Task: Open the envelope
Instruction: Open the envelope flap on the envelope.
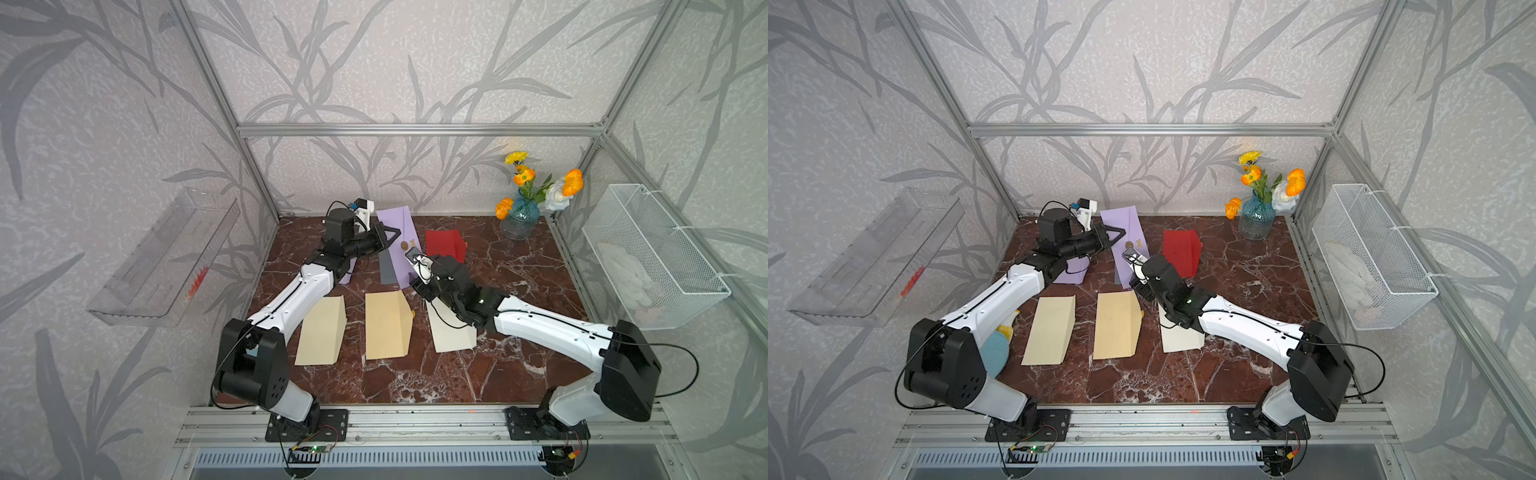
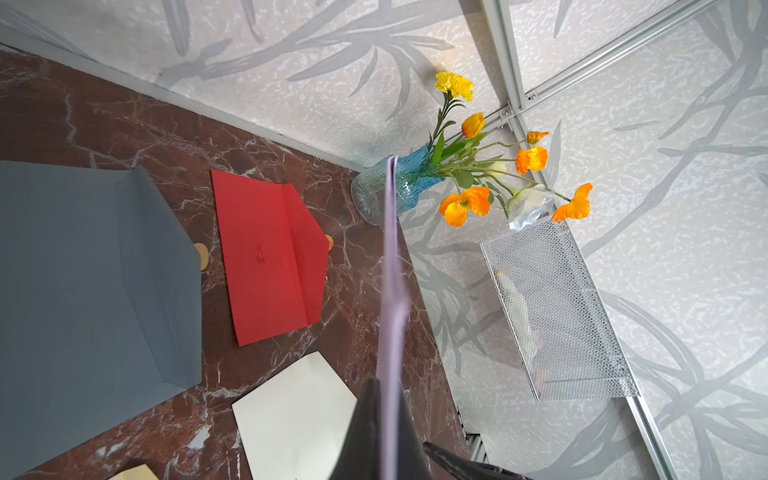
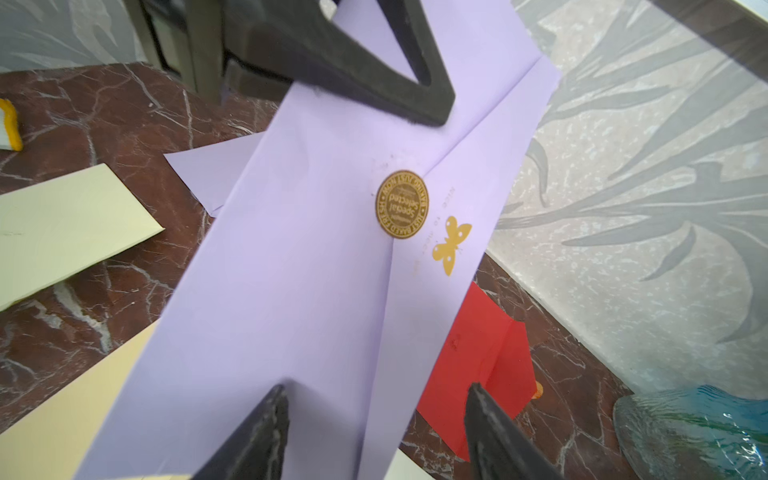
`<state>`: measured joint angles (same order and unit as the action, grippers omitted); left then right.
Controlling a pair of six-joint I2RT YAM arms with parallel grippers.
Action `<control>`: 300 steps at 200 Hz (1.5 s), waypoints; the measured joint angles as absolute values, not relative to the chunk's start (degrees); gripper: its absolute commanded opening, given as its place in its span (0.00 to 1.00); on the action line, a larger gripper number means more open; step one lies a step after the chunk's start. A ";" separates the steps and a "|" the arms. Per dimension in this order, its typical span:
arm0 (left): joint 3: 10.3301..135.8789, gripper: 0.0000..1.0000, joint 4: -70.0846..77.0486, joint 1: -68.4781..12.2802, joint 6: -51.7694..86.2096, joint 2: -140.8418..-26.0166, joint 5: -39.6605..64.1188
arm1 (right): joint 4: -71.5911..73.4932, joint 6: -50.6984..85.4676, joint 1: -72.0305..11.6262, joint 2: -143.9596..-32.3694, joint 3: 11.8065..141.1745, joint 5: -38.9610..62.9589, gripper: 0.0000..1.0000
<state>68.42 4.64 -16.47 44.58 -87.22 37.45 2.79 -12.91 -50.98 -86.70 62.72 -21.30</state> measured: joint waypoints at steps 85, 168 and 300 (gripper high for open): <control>68.42 0.00 4.08 -16.47 46.19 -86.96 36.86 | 7.53 -13.58 -51.37 -88.92 62.02 -28.34 0.67; 68.42 0.00 3.29 -16.45 47.35 -86.85 36.25 | 11.20 -15.35 -52.21 -90.45 61.47 -35.51 0.67; 68.42 0.00 2.57 -16.51 47.59 -86.00 36.16 | 22.52 -25.36 -53.87 -94.26 60.20 -44.23 0.67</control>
<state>68.42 2.57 -16.51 47.59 -86.00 36.16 22.52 -25.36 -53.87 -94.26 60.20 -44.23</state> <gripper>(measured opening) 0.047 0.675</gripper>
